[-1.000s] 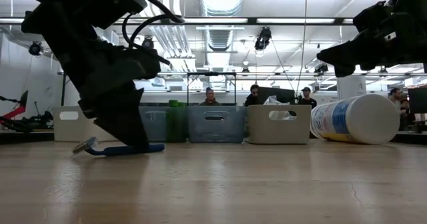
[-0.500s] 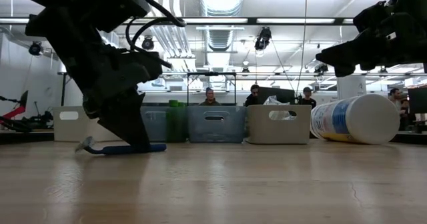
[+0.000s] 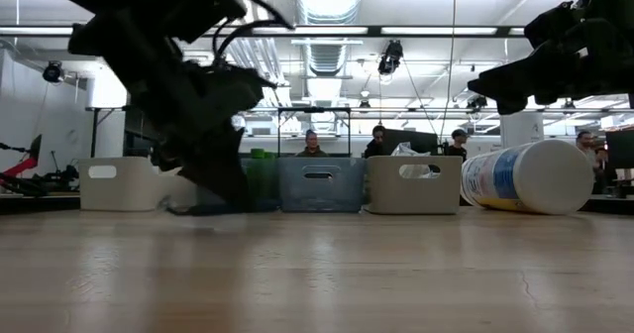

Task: Pick & Place Travel size toiletries
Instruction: Put the razor into the right black bin

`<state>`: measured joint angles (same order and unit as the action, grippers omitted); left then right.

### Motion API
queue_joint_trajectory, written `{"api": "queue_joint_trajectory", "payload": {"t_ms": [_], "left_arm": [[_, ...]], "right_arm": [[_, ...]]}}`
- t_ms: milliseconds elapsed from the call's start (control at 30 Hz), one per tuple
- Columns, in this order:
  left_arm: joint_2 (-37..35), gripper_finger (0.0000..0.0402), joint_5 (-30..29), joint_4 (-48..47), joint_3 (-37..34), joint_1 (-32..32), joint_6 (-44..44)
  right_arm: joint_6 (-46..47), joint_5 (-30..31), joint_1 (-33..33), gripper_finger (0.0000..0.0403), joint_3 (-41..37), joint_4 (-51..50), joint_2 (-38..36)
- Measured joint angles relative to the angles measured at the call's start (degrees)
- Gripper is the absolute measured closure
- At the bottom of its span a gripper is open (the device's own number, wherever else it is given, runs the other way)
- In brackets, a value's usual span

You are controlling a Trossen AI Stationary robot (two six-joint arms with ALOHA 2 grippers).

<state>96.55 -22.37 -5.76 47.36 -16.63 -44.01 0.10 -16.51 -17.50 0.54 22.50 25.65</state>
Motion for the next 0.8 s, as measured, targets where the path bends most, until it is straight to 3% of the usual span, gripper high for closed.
{"api": "queue_joint_trajectory", "payload": {"t_ms": [567, 800], "left_arm": [[-0.2, 0.0361, -0.2, 2.3, 15.1, 2.4, 22.0], [-0.2, 0.0361, -1.4, 7.4, 18.6, 3.2, 27.5]], "right_arm": [[-0.2, 0.0, 0.0, 0.0203, 0.0, 0.0, 0.0], [-0.4, 0.0, 0.0, 0.021, 0.0, 0.0, 0.0]]}}
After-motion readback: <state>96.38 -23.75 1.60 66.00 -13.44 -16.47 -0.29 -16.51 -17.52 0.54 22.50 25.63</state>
